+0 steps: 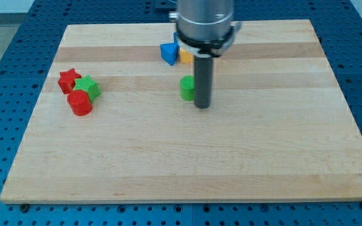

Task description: Move the green circle towards the left side of the board

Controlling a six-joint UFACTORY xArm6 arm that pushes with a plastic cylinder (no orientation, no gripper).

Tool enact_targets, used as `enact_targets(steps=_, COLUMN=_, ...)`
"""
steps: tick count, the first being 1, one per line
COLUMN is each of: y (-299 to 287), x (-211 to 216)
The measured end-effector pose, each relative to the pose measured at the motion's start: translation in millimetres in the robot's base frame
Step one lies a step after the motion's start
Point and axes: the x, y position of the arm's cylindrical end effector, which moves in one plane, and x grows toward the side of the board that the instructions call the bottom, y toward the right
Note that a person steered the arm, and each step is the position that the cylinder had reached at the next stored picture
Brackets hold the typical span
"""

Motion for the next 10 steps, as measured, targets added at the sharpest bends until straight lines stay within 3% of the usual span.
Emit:
enact_targets(steps=2, y=6.4, x=-35.1)
enact_targets(steps=10, y=-124.8, x=-35.1)
